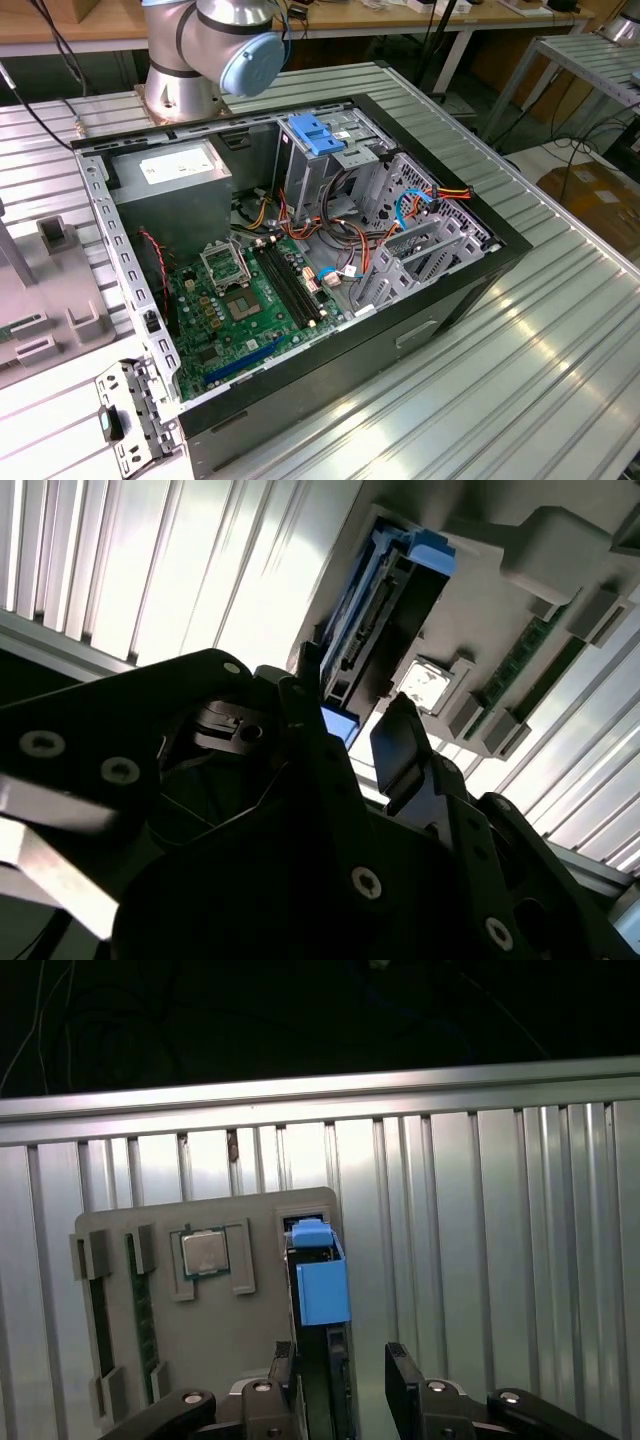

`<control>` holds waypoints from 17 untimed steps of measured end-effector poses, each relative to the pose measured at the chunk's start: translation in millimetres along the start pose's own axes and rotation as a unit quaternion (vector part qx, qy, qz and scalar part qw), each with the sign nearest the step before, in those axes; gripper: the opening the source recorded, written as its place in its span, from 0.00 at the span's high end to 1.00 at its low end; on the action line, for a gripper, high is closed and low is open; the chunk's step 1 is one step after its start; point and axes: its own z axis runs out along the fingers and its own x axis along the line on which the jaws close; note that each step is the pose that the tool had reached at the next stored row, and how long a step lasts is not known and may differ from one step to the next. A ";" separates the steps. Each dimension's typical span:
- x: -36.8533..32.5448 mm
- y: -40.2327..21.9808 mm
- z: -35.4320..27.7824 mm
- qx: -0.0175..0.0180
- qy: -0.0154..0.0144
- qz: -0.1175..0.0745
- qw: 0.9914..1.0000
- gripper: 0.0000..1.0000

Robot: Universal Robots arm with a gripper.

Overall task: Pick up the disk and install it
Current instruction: 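Pick up the disk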

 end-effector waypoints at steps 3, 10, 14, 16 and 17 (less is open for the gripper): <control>-4.7 0.4 0.8 0.000 0.000 0.000 1.000 0.52; -14.6 1.3 2.4 0.000 0.000 0.000 1.000 0.52; -21.1 1.9 3.5 0.000 0.000 0.000 1.000 0.52; -25.0 2.3 4.2 0.000 0.000 0.000 1.000 0.52; -26.4 2.4 4.4 0.000 0.000 0.000 1.000 0.52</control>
